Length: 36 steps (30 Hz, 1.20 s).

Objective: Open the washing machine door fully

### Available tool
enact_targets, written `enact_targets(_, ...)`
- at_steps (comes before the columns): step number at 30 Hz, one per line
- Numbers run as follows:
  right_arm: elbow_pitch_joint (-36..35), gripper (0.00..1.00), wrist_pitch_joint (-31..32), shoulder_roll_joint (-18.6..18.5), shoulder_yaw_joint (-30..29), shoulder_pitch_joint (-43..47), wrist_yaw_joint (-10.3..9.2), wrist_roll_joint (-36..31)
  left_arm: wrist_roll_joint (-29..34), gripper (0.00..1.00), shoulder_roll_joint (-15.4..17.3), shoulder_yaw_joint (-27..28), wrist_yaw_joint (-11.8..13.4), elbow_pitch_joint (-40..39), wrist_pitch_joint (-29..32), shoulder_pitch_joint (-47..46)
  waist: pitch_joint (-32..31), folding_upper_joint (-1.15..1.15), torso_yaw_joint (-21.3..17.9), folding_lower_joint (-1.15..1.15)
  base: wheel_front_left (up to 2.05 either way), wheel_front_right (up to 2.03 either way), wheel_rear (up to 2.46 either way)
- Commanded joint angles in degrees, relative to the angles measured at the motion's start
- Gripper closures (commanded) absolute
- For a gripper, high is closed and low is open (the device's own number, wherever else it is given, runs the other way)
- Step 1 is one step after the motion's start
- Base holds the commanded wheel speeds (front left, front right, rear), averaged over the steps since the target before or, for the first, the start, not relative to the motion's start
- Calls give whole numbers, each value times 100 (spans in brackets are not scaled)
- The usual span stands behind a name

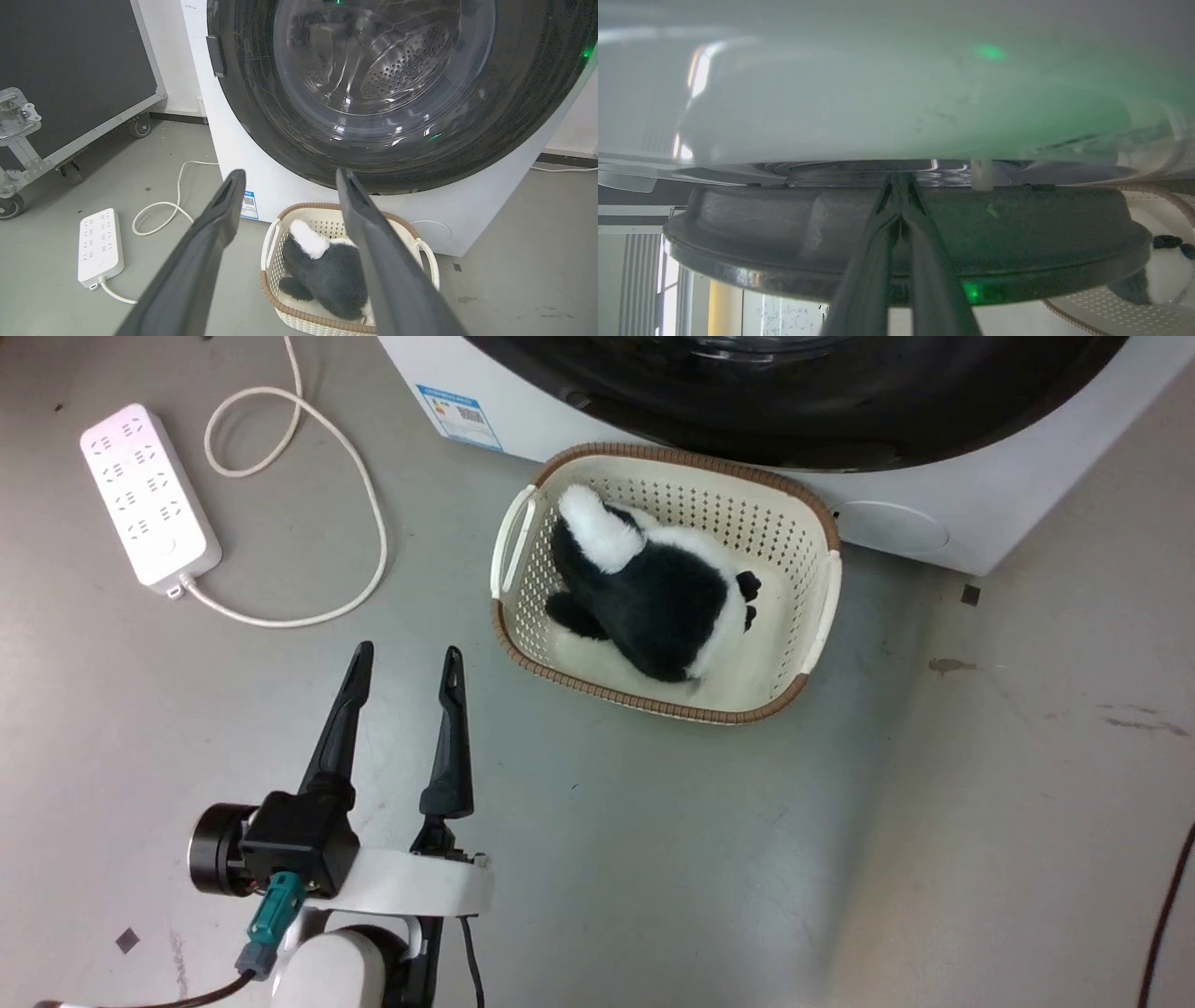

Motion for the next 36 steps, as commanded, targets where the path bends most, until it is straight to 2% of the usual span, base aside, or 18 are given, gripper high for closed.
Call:
enact_targets(1, 173, 100, 143, 4, 5, -129, -2, 136, -31, 0, 4, -36, 33, -33, -59, -106, 8, 0, 11, 0, 0, 0, 0)
enact_targets(13, 856, 100, 969, 104, -6, 175, -3, 714, 46, 0, 4, -61, -52, 16, -203, -77, -332, 0, -74, 0, 0, 0, 0)
enact_targets(14, 762, 100, 1009, 309, -58, 535, -3, 801, 115, 0, 4, -73, -104, 49, -204, -28, -521, 0, -170, 0, 0, 0, 0)
enact_targets(23, 205, 100, 1155, 942, 81, 1622, -3, 769, 98, 0, 4, -166, -180, 162, -204, 150, -992, 0, -331, 0, 0, 0, 0)
enact_targets(28, -352, 100, 1421, 1312, 270, 2271, -3, 741, 59, 0, 4, -164, -206, 245, -204, 250, -1206, 0, -380, 0, 0, 0, 0)
enact_targets(34, -960, 100, 1674, 1517, 552, 2962, -3, 854, 84, 0, 4, -232, -310, 387, -204, 362, -1315, 0, -397, 0, 0, 0, 0)
enact_targets(36, -1123, 100, 1832, 1528, 777, 3150, -3, 1102, 71, 0, 4, -259, -349, 448, -204, 389, -1340, 0, -374, 0, 0, 0, 0)
